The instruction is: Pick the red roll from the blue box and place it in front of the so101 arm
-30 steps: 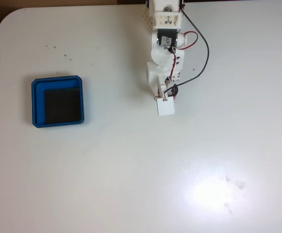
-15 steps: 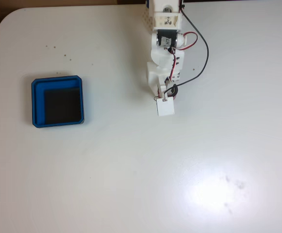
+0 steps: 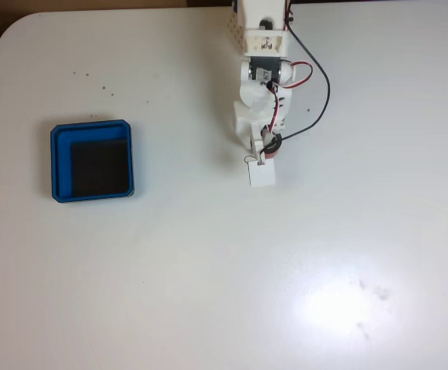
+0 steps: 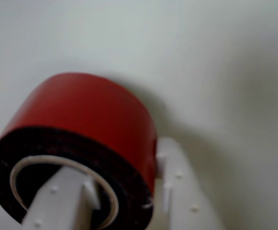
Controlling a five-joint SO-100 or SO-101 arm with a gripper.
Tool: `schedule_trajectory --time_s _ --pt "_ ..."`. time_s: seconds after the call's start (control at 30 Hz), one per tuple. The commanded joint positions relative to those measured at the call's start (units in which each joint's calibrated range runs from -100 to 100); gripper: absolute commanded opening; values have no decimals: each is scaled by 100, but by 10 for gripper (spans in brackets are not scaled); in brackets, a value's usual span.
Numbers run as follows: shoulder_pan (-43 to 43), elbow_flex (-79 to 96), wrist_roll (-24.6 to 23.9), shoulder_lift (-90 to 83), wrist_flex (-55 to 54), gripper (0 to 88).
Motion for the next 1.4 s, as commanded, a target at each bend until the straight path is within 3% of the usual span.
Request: schedule_trajectory --time_s 0.0,0.73,1.0,1.37 --pt "40 1 -12 5 -50 7" --pt "-18 1 -20 -12 -50 12" --pt "11 1 -29 -29 -42 102" --pt "60 10 -20 -965 -42 104"
